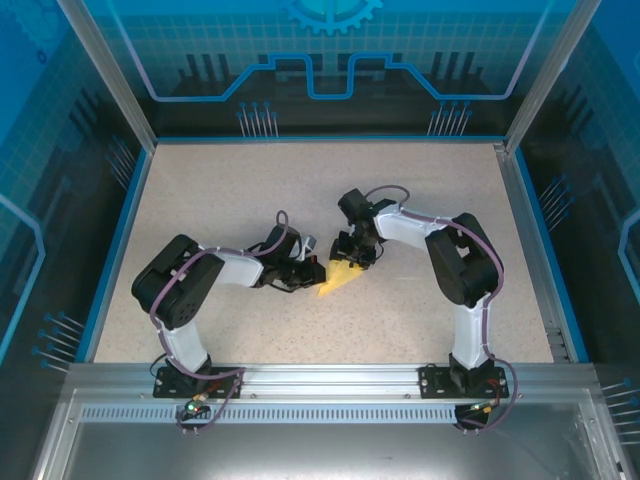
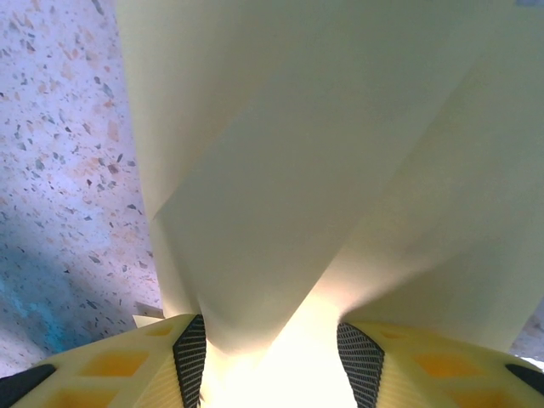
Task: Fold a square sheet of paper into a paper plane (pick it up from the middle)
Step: Fourth fold the wing at the center of the table.
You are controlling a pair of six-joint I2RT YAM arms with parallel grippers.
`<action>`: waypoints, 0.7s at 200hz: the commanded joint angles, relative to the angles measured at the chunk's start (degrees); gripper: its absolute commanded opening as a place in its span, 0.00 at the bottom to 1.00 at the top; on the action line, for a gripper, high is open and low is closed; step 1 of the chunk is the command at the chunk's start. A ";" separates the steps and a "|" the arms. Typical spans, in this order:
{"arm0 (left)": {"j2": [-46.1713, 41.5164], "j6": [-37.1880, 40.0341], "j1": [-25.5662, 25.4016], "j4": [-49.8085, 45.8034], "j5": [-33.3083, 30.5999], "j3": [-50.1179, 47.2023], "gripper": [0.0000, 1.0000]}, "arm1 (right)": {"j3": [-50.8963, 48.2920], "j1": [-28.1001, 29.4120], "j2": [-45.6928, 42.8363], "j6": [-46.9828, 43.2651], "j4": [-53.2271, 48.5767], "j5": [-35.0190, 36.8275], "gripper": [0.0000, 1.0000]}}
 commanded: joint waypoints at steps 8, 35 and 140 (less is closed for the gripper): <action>1.50 1.29 0.43 -4.04 -1.75 0.28 0.06 | -2.10 -0.14 0.27 -2.40 -1.72 4.42 0.53; 1.46 1.67 0.38 -5.50 -1.80 0.43 0.06 | -1.30 -1.63 -5.98 -7.73 1.95 -0.46 0.54; 1.11 1.68 0.34 -7.89 -3.16 1.23 0.04 | -14.88 -1.01 -15.05 -15.09 19.67 -13.62 0.19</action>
